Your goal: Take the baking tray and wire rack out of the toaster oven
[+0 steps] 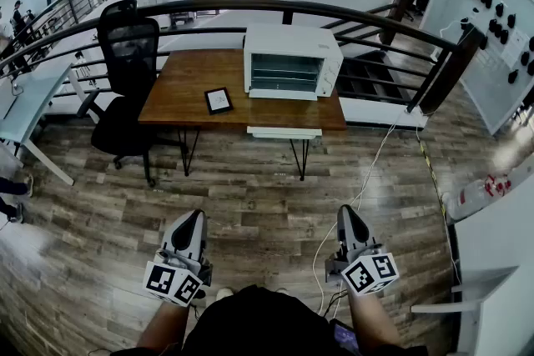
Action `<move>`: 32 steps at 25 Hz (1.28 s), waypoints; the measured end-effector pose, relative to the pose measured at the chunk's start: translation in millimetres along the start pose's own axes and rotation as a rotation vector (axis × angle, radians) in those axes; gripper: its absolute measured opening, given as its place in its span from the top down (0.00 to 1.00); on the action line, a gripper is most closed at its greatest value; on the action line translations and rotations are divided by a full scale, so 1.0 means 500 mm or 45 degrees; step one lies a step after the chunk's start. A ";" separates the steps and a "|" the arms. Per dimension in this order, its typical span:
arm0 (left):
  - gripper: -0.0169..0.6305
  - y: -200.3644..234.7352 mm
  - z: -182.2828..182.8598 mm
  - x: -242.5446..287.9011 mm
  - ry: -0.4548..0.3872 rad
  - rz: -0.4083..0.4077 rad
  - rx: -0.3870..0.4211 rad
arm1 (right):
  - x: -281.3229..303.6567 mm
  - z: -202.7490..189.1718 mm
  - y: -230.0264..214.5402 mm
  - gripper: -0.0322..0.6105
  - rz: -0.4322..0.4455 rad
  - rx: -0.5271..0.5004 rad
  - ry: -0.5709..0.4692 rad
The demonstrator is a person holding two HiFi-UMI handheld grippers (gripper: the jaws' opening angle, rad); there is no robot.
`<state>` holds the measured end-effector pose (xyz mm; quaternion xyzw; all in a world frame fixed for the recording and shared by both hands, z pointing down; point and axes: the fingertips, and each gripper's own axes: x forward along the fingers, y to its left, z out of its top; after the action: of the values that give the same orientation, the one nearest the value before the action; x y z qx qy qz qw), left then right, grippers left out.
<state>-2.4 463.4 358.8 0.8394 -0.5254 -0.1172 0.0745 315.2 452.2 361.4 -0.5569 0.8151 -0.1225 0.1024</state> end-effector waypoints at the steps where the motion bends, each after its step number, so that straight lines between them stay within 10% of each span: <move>1: 0.96 0.002 -0.005 -0.003 0.011 0.003 -0.005 | 0.000 -0.005 0.006 0.96 0.002 0.001 0.003; 7: 0.95 -0.004 -0.016 -0.008 0.043 0.005 -0.005 | -0.011 -0.017 0.007 0.96 0.003 0.078 0.014; 17: 0.95 -0.042 -0.026 -0.002 0.071 -0.034 -0.002 | -0.031 -0.010 0.048 0.95 0.021 -0.156 0.006; 19: 0.95 -0.051 -0.028 -0.002 0.086 -0.075 -0.023 | -0.033 -0.008 0.045 0.84 0.013 -0.143 -0.011; 23: 0.56 -0.068 -0.032 0.004 0.096 -0.079 -0.031 | -0.037 0.004 0.036 0.58 0.012 -0.153 -0.044; 32: 0.53 -0.119 -0.039 0.021 0.081 -0.014 -0.003 | -0.085 0.010 -0.039 0.53 -0.017 -0.093 -0.033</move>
<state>58.9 479.8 361.7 0.8454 -0.5181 -0.0917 0.0916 349.0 484.5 364.1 -0.5673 0.8138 -0.0863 0.0916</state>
